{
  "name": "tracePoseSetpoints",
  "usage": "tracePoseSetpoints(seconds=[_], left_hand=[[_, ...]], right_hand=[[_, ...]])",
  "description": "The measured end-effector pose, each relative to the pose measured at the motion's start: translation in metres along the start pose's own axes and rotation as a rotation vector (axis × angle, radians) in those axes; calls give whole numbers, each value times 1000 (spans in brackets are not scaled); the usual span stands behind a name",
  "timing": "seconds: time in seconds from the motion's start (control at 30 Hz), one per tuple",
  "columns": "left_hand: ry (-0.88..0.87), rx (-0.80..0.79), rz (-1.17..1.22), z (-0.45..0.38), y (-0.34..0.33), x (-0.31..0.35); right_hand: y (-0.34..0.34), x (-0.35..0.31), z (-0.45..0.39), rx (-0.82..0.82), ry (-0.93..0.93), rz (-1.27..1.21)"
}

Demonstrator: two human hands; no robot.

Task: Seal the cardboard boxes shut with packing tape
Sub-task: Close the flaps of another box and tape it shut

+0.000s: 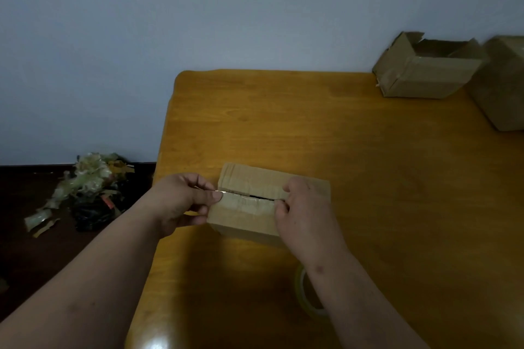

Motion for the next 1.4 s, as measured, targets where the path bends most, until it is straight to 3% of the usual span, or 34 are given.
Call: tracePoseSetpoints(seconds=[0.3,0.4,0.53,0.63,0.73,1.23,1.4], left_hand=[[-50,-73,96,2,4,-15],[-149,37,43,5,10,-13],[-589,422,-494,35,-1,23],[-810,391,-826,45,-33,28],[-801,421,-901,40,-38,20],[-772,383,-811,34,-44,15],[-706,349,-922,32,-49,21]], right_hand=[[-2,-1,1,3,4,14],[-2,-1,1,4,15,9],[-2,-1,2,10,24,13],[-1,-1,2,12,27,13],[-1,-1,2,10,16,9],[1,3,1,6,4,47],[7,0,5,63,23,79]])
Point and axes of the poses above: each hand's wrist, its own z-axis away from the middle knuckle, its own y-axis out of the back of the hand, x = y × z, the point moved 7 cm from there along -z, towards the middle knuckle, and after that the axes turned 4 degrees about -x, right-handed, at the moved point
